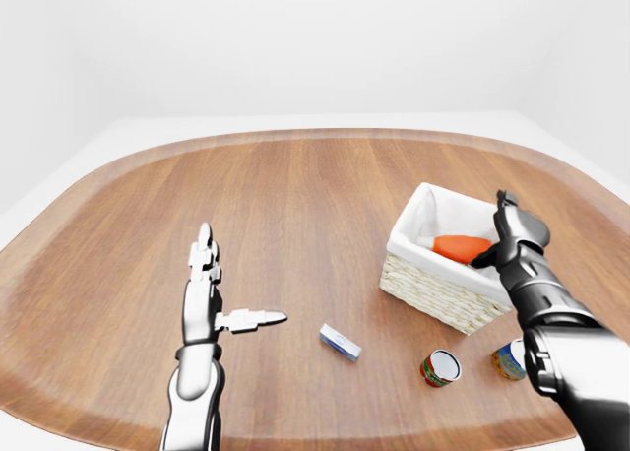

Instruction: Pick up the ketchup, and put it in the basket.

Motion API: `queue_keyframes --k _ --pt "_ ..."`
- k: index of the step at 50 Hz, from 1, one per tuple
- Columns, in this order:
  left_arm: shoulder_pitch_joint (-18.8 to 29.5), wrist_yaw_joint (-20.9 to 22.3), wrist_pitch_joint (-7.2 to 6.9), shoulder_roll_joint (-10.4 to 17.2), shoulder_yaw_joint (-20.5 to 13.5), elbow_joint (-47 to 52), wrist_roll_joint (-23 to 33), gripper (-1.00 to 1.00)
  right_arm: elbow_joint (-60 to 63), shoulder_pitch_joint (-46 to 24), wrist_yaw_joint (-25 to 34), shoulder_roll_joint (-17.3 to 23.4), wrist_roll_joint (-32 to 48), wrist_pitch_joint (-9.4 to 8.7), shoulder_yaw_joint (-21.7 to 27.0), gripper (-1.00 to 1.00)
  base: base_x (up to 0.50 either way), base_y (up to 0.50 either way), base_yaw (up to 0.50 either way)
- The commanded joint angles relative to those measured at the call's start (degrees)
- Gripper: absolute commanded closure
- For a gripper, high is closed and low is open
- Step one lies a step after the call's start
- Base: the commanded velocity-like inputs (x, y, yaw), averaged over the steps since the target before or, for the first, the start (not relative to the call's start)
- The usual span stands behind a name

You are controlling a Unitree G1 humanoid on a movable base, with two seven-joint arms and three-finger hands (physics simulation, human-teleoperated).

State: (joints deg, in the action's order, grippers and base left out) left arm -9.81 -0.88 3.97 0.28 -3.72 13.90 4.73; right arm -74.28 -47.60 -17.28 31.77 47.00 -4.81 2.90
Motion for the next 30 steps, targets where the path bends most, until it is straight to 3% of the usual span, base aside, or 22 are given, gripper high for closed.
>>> queue_keyframes --k 1,15,20,23,25,27,30 --pt "0.01 0.04 0.24 0.01 -0.02 -0.22 -0.02 -1.0 0.34 -0.21 -1.13 0.3 0.09 0.24 0.34 -1.0 0.0 0.0 0.0" --pt "-0.3 -0.1 0.93 -0.06 0.58 -0.6 0.51 -1.0 7.8 -1.47 1.44 3.82 -0.16 0.03 1.63 -1.0 0.0 0.0 0.0" --pt "-0.53 -0.05 0.9 -0.06 0.59 -0.28 0.45 -1.0 21.62 0.89 7.91 6.06 0.42 -0.19 4.46 -1.0 0.0 0.0 0.0" --pt "-0.67 -0.02 0.82 -0.1 0.6 -0.03 0.42 -1.0 36.73 4.78 15.06 6.9 1.14 -0.19 7.58 -1.0 0.0 0.0 0.0" --pt "-0.67 -0.04 0.86 -0.1 0.6 -0.07 0.44 -1.0 39.95 5.65 16.72 6.78 1.82 -0.19 8.54 -1.0 0.0 0.0 0.0" --pt "-0.82 -0.03 0.85 -0.13 0.67 0.1 0.48 -1.0 51.23 7.86 22.86 7.33 2.72 -0.19 10.57 -1.0 0.0 0.0 0.0" --pt "-0.83 -0.06 0.85 -0.14 0.69 0.07 0.5 -1.0 59.26 9.42 27.63 7.18 4.13 -0.19 12.27 -1.0 0.0 0.0 0.0"
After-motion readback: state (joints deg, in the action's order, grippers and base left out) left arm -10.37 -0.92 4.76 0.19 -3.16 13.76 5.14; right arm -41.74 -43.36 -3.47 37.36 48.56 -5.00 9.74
